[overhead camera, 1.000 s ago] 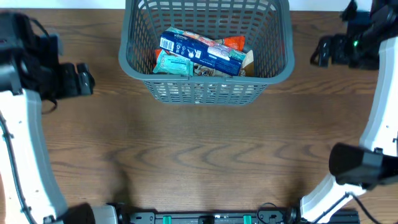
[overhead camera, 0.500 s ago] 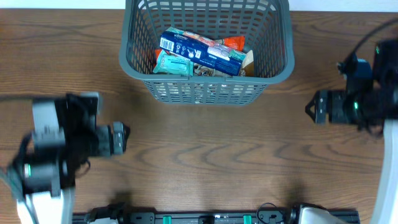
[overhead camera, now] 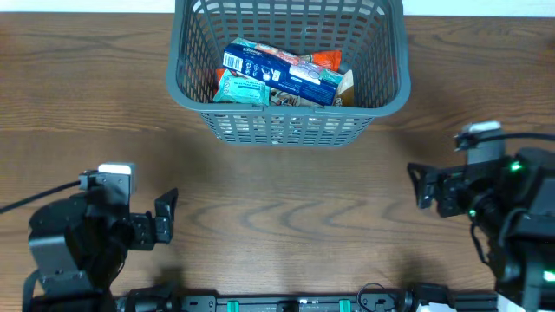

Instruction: Pack container

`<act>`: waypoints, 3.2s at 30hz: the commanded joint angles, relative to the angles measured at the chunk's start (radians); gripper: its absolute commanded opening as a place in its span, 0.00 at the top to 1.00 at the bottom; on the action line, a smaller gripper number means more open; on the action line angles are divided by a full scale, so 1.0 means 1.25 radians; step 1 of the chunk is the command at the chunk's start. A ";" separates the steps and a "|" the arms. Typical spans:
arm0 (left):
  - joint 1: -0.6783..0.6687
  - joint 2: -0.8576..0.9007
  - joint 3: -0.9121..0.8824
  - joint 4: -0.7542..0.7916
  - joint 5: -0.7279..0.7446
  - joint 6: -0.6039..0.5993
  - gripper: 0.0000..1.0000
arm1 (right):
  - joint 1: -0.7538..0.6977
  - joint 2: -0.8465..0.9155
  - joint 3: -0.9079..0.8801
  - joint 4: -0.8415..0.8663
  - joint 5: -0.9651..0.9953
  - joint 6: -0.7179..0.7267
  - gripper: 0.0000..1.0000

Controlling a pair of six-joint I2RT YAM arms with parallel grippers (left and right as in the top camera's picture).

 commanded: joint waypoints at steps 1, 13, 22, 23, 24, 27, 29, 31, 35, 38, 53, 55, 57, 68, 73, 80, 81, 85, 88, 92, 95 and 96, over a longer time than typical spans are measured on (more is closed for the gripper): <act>-0.006 0.023 -0.035 0.026 0.022 0.032 0.01 | 0.011 -0.010 -0.104 0.044 -0.022 -0.012 0.08; -0.010 0.025 -0.112 0.101 -0.014 0.015 0.01 | 0.010 -0.011 -0.213 0.113 -0.018 -0.012 0.01; -0.010 0.025 -0.112 0.101 -0.014 0.015 0.01 | 0.010 -0.011 -0.213 0.104 -0.018 -0.012 0.01; -0.010 0.025 -0.112 0.101 -0.014 0.015 0.01 | 0.010 -0.011 -0.213 0.104 -0.018 -0.012 0.01; -0.010 0.025 -0.112 0.101 -0.014 0.015 0.01 | 0.010 -0.011 -0.213 0.104 -0.018 -0.012 0.01; -0.010 0.025 -0.112 0.101 -0.014 0.015 0.01 | 0.010 -0.011 -0.213 0.104 -0.018 -0.012 0.01; -0.010 0.025 -0.112 0.101 -0.014 0.015 0.01 | 0.010 -0.011 -0.213 0.104 -0.018 -0.012 0.01; -0.010 0.025 -0.112 0.101 -0.014 0.015 0.02 | 0.010 -0.011 -0.213 0.104 -0.018 -0.012 0.01; -0.010 0.025 -0.112 0.101 -0.014 0.015 0.01 | 0.010 -0.011 -0.213 0.104 -0.018 -0.012 0.01; -0.010 0.025 -0.112 0.101 -0.014 0.015 0.01 | 0.009 -0.024 -0.213 0.098 -0.008 -0.012 0.01; -0.010 0.025 -0.112 0.101 -0.014 0.015 0.01 | 0.071 -0.419 -0.378 0.161 0.056 -0.012 0.01; -0.010 0.025 -0.112 0.101 -0.014 0.015 0.01 | 0.082 -0.457 -0.411 0.193 0.075 -0.012 0.01; -0.010 0.025 -0.112 0.101 -0.014 0.015 0.02 | 0.092 -0.482 -0.449 0.248 0.088 -0.012 0.01; -0.010 0.025 -0.112 0.101 -0.014 0.015 0.01 | 0.146 -0.519 -0.656 0.612 0.136 -0.012 0.01; -0.010 0.025 -0.112 0.101 -0.014 0.015 0.02 | 0.167 -0.535 -0.747 0.755 0.165 -0.012 0.01; -0.010 0.025 -0.112 0.101 -0.014 0.015 0.01 | 0.167 -0.583 -0.885 0.949 0.183 -0.012 0.01; -0.010 0.025 -0.112 0.101 -0.014 0.015 0.01 | 0.166 -0.594 -0.900 0.956 0.183 -0.012 0.01; -0.010 0.025 -0.112 0.101 -0.014 0.015 0.01 | 0.158 -0.639 -0.920 0.904 0.197 0.012 0.01; -0.010 0.025 -0.112 0.101 -0.014 0.015 0.01 | 0.145 -0.656 -0.920 0.830 0.197 0.030 0.01; -0.010 0.025 -0.112 0.101 -0.014 0.015 0.01 | 0.132 -0.657 -0.920 0.815 0.198 0.045 0.01; -0.010 0.025 -0.112 0.101 -0.014 0.015 0.01 | 0.131 -0.657 -0.920 0.815 0.197 0.056 0.01; -0.010 0.025 -0.112 0.101 -0.014 0.015 0.02 | 0.131 -0.657 -0.920 0.815 0.197 0.070 0.01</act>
